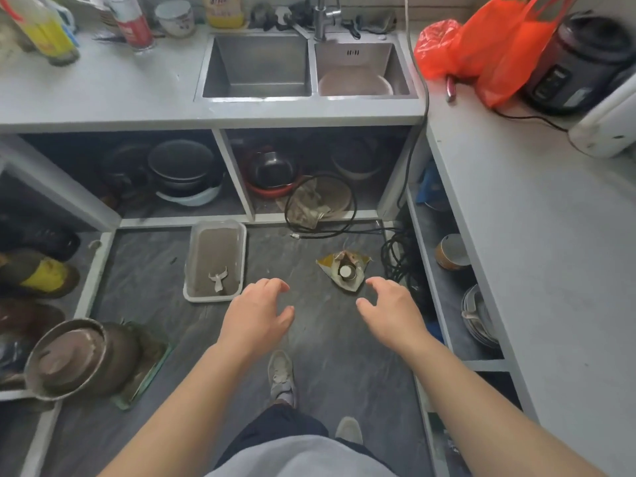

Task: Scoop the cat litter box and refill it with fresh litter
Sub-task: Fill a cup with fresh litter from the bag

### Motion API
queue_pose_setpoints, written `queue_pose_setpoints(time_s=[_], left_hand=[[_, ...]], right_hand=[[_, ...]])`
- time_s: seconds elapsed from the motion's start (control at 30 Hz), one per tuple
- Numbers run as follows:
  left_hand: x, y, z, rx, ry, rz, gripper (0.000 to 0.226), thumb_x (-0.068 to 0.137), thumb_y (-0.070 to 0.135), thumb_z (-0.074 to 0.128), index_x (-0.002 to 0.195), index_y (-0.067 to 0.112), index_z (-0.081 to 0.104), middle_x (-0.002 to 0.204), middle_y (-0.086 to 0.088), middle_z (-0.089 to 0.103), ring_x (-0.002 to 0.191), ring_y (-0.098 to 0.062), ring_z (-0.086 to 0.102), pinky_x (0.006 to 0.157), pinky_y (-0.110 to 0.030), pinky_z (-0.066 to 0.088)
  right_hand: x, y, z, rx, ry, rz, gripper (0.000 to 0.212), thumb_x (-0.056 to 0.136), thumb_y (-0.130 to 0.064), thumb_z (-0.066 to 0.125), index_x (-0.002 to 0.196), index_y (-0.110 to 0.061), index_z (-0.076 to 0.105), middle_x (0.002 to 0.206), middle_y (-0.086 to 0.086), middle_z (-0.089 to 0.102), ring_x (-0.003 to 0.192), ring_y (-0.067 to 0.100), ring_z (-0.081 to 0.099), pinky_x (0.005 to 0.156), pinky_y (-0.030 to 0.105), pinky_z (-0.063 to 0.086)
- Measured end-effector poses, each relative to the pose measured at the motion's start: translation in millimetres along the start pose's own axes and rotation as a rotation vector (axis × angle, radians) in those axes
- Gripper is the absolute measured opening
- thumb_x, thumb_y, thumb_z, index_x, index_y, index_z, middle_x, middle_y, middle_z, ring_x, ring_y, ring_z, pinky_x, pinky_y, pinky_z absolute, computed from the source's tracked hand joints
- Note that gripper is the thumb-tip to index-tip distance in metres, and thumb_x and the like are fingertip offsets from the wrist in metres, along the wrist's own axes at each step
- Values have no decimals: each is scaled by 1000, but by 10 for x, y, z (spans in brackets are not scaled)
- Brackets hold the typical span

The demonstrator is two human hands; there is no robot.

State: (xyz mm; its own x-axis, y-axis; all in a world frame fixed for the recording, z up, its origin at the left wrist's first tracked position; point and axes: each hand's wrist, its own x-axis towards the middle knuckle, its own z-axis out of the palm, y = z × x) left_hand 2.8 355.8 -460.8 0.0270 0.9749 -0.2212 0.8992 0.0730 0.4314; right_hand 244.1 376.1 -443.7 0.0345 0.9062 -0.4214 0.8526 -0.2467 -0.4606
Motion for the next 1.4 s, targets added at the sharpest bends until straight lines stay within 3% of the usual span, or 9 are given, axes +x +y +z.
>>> queue_pose_setpoints(time_s=[0.33,0.67,0.77,1.03,1.4], left_hand=[[1065,-220,-308,25,-142,89,38,92,42,57,127,26,56,127,7,60,121,-18,52,101,-38,44],[1582,7,-34,46,-296,95,39,93,43,56,129,26,54,128,7,59,122,-19,51,101,-39,43],[1806,144,33,85,-320,69,40,93,43,55,129,26,54,128,6,59,121,-19,52,100,-39,44],[2354,393,276,23,-306,-44,39,92,41,58,127,25,56,126,5,61,120,-19,53,101,-40,44],[4025,-396,2130,95,-605,-57,41,90,36,60,128,20,58,127,-5,59,121,-27,54,100,-39,45]], right_hand=[[570,-399,-101,21,67,178,44,95,-40,55,135,-21,54,123,0,60,110,20,56,91,37,50],[1054,-88,-128,84,1,289,45,95,-39,55,137,-22,53,118,-2,59,100,15,54,77,30,44],[1328,42,-168,125,-33,291,44,95,-37,55,136,-20,54,120,0,60,102,16,55,83,32,48],[2246,358,-218,204,-121,346,40,91,-37,57,128,-22,59,119,5,62,99,22,57,80,32,47],[4012,1226,1309,223,-234,549,37,89,-36,58,123,-19,62,120,6,64,100,24,55,78,28,38]])
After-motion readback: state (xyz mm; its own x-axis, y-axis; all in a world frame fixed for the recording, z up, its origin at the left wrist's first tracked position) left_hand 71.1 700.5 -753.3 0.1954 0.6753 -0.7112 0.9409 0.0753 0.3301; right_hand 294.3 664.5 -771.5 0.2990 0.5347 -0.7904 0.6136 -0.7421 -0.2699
